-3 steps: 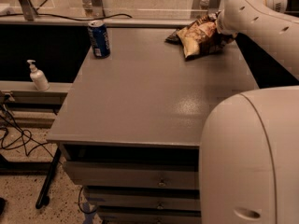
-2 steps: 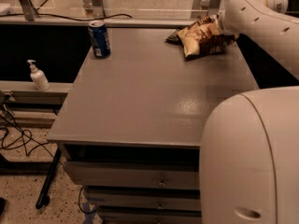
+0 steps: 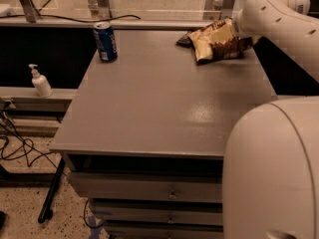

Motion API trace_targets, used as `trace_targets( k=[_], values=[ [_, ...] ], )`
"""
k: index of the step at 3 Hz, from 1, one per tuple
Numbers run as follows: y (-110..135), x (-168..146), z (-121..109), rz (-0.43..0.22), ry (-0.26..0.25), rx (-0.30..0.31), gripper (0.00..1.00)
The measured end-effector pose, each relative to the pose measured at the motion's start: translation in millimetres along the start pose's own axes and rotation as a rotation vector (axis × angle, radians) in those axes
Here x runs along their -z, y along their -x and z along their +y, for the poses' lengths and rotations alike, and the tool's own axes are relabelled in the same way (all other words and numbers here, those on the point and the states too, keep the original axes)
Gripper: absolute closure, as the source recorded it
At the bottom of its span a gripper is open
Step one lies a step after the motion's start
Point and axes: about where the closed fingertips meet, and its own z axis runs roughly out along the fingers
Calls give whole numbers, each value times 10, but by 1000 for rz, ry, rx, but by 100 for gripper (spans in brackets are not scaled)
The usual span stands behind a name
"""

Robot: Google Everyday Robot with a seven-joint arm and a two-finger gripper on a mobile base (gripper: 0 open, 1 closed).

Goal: Move brown chip bag near rxbar chocolate

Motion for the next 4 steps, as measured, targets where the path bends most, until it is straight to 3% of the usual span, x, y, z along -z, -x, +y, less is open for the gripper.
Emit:
trace_targets(
  k=[2,3,4],
  values=[
    [-1,317,-318,-108,135,-9,0],
    [-118,473,-580,-179,240,-53,0],
    [-303,628,-791,-263,361,-56,0]
  ],
)
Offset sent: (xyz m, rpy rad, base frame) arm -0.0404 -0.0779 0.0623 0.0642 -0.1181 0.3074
